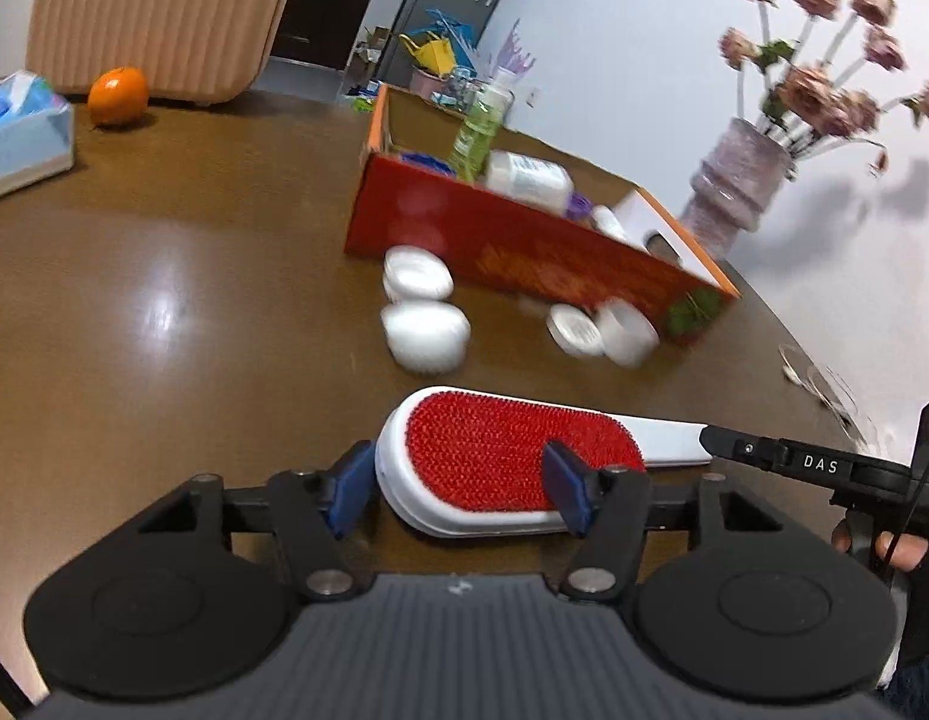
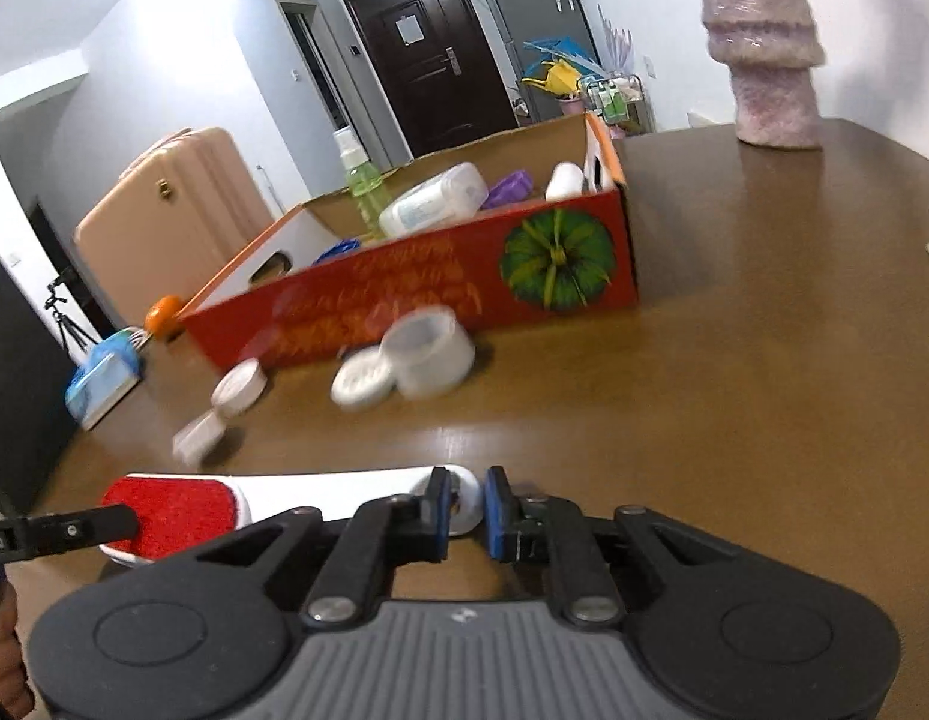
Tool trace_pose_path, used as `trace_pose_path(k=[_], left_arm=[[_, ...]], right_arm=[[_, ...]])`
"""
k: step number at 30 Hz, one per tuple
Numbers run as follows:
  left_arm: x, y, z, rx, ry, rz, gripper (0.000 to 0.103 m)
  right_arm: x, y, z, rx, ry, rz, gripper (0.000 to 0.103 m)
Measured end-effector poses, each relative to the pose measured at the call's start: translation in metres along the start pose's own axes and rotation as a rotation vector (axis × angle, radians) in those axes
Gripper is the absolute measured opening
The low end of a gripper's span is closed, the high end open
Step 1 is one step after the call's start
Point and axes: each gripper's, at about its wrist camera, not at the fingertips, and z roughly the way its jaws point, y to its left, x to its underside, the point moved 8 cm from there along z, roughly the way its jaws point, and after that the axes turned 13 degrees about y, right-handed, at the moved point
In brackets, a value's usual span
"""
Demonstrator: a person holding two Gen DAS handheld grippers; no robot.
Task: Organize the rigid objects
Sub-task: 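Grasp the red-and-white lint brush with both tools, left on the red pad, then lower the lint brush into the box and open both tools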
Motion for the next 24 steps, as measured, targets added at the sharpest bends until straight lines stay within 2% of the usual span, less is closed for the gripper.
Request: trace_pose_path(k=[5,10,19,24], left_arm=[[0.046,-0.013,-0.032,0.015,0.011,0.015,0.058],[0.063,-0.021,-0.055,0.006,-0.014,0.033,0.058],[0.069,-0.034,-0.073,0.013,-0.051,0.056,0.057],[0.050,-0.035,-0.070,0.030,-0.062,0.059,0.058]], right_arm=[[0.051,0.005,-0.037,0.000,0.000,0.007,0.012],[0.077,0.013,-0.062,0.004,-0.022,0.009,0.012],[0.081,0.013,-0.084,-0.003,-0.070,0.030,0.012],[0.060,0.012,-0.088,-0.021,-0.104,0.043,0.012]])
